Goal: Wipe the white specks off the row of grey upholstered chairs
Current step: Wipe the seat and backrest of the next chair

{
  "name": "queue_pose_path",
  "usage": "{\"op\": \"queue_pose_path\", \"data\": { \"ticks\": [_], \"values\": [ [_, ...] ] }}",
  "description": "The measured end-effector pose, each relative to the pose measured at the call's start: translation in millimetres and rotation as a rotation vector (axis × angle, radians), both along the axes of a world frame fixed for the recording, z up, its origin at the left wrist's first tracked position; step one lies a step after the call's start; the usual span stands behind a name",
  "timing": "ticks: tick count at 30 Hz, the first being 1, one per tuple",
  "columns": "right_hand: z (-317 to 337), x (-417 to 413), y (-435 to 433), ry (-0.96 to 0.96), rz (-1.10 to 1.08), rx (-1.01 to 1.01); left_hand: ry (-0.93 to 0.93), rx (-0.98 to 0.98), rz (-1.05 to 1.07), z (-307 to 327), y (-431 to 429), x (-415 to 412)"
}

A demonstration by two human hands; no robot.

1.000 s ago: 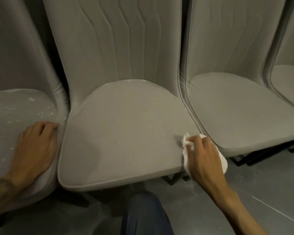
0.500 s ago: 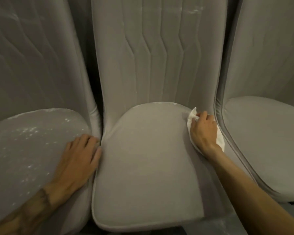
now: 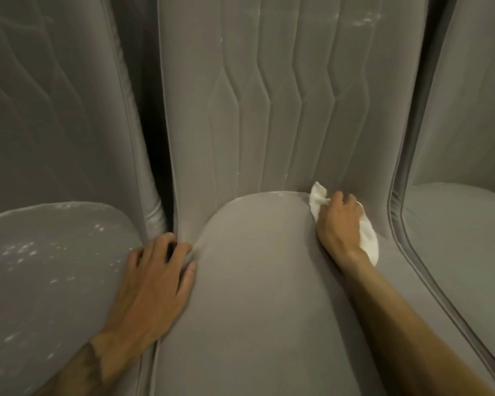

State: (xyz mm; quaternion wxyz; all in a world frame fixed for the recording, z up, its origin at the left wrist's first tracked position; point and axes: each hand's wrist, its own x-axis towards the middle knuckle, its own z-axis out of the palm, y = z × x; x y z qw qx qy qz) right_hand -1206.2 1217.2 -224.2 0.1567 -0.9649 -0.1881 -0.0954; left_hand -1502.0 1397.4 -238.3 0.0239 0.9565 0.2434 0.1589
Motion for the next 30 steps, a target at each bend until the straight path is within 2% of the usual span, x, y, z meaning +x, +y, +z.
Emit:
{"op": "queue_pose_path", "data": {
  "ticks": [4,8,12,17,21,23,26,28,30],
  "values": [
    [8,9,19,0.029,0.224,0.016,0.020,-0.003,-0.007,4,-1,2],
    [-4,13,-11,-0.049,0.136,0.042,-0.007,0.030,0.020,-5,1,1],
    [-5,9,28,0.057,0.142,0.046,-0.041,0.038,0.021,-10,2,2],
    [5,12,22,0.009,0.431,0.006,-0.076,0.038,0.020,-14,3,2],
    [-6,9,7,0.005,0.193,0.221,-0.081,0.049,0.024,-19,5,2],
    [-9,5,22,0.022,0.184,0.240,-0.088,0.038,0.027,-18,6,3],
    [0,5,43,0.159,0.329,0.226,-0.083,0.019,0.025,-19,5,3],
    [12,7,43,0.172,0.461,0.145,-0.083,0.019,0.024,-20,6,3],
    [11,14,31,0.123,0.496,0.092,-0.085,0.022,0.016,-21,7,3]
  ]
}}
